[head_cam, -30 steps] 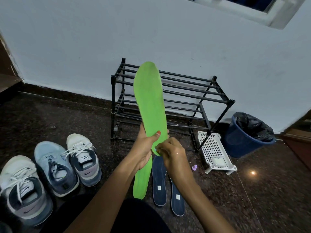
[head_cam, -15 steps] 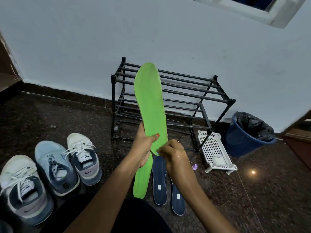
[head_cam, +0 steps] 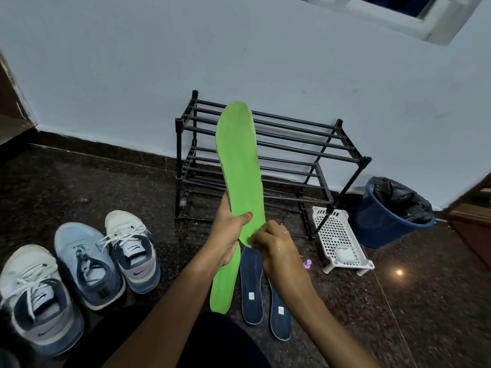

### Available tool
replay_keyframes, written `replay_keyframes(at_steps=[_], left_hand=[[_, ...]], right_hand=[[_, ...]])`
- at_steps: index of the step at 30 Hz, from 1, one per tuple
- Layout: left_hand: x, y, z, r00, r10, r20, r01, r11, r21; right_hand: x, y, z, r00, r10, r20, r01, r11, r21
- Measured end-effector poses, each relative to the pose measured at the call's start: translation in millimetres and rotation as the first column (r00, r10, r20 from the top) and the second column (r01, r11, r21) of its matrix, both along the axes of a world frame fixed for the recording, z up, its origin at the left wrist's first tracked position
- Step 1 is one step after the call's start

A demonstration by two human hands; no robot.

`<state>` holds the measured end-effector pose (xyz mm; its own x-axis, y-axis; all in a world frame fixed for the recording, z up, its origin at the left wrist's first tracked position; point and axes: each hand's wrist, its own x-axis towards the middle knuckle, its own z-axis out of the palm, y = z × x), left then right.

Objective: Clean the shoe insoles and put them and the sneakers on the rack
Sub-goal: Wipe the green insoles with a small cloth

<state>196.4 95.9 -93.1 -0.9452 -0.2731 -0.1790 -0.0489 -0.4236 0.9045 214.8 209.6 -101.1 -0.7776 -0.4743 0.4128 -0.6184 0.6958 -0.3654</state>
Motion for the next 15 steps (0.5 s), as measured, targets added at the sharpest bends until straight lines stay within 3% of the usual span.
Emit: replay_keyframes(at_steps=[7, 15], left_hand=[[1.6, 2.5, 0.1, 1.000, -0.023, -0.009, 0.023, 0.999, -0.043], [0.4, -0.4, -1.6, 1.000, 0.010, -0.009, -0.010, 0.998, -0.060]], right_hand=[[-14.8, 4.0, 7.2, 0.996, -0.089, -0.006, 0.089, 0.996, -0.007], [2.6, -1.0, 3.6, 0.999, -0.041, 0.012, 0.040, 0.997, 0.063]])
